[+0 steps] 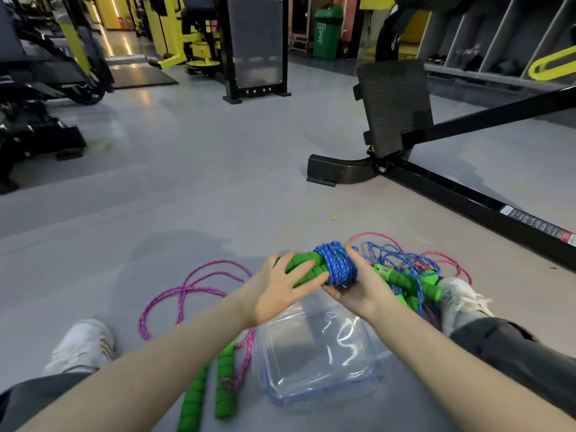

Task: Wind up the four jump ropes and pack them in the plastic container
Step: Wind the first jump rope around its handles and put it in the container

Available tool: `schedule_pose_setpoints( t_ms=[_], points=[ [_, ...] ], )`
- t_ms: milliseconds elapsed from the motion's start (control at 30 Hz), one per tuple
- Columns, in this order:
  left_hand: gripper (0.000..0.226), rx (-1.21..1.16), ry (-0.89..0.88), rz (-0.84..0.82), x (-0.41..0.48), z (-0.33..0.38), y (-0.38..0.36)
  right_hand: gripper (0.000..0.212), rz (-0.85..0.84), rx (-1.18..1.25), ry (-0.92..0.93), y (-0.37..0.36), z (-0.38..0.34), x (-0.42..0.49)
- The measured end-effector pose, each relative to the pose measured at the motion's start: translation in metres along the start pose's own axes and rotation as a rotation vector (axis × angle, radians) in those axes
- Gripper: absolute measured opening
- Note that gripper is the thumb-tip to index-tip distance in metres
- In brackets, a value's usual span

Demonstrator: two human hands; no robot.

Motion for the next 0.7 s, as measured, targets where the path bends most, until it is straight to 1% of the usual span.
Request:
schedule_pose_setpoints(
  t_ms=[67, 133, 167, 233, 300, 333, 367, 400, 433, 500, 567, 600, 667, 700],
  points=[
    [0.067, -0.043, -0.061, -0.157, -0.013, 0.026, -0.024, 0.025, 0.034, 0.026, -0.048, 0.027, 0.026, 0.009],
    [0.073, -0.116, -0.074, -0.312, -0.027, 0.043, -0.04, 0.017, 0.079, 0.043, -0.075, 0.046, 0.046, 0.016],
    [0.075, -0.15, -0.069, -0.368, -0.031, 0.048, -0.044, 0.017, 0.089, 0.053, -0.085, 0.05, 0.053, 0.019],
    [0.087, -0.2, -0.045, -0.474, -0.039, 0.057, -0.054, 0.018, 0.111, 0.088, -0.113, 0.057, 0.064, 0.026],
    [0.096, -0.258, -0.021, -0.575, -0.037, 0.064, -0.057, 0.023, 0.145, 0.118, -0.116, 0.063, 0.068, 0.034],
    [0.093, -0.276, -0.011, -0.605, -0.035, 0.067, -0.057, 0.025, 0.174, 0.117, -0.118, 0.066, 0.07, 0.037],
    [0.085, -0.29, -0.019, -0.662, -0.035, 0.072, -0.063, 0.026, 0.216, 0.111, -0.12, 0.071, 0.071, 0.039],
    [0.078, -0.316, -0.038, -0.754, -0.035, 0.076, -0.072, 0.026, 0.248, 0.106, -0.114, 0.076, 0.073, 0.043],
    [0.072, -0.34, -0.024, -0.802, -0.031, 0.078, -0.078, 0.024, 0.284, 0.09, -0.103, 0.084, 0.075, 0.049],
    [0.063, -0.364, -0.017, -0.779, -0.018, 0.082, -0.084, 0.018, 0.389, 0.05, -0.083, 0.102, 0.078, 0.058],
    [0.059, -0.383, -0.005, -0.788, -0.014, 0.083, -0.091, 0.034, 0.442, 0.045, -0.049, 0.113, 0.079, 0.063],
    [0.059, -0.384, -0.004, -0.797, -0.012, 0.084, -0.093, 0.038, 0.457, 0.056, -0.012, 0.114, 0.076, 0.063],
    [0.061, -0.38, 0.009, -0.814, -0.011, 0.086, -0.099, 0.035, 0.493, 0.0, 0.067, 0.117, 0.07, 0.063],
    [0.065, -0.407, 0.046, -0.838, -0.012, 0.087, -0.102, 0.037, 0.518, -0.071, 0.096, 0.119, 0.068, 0.063]
  ],
)
Point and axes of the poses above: each hand's wrist, its own x-axis towards the middle knuckle, its own y-axis out of the back of the hand, z = x × y, the point moved 7 cm from there along x, towards the middle knuckle, and after that the axes turned 4 degrees about -y, right-handed, at the moved point
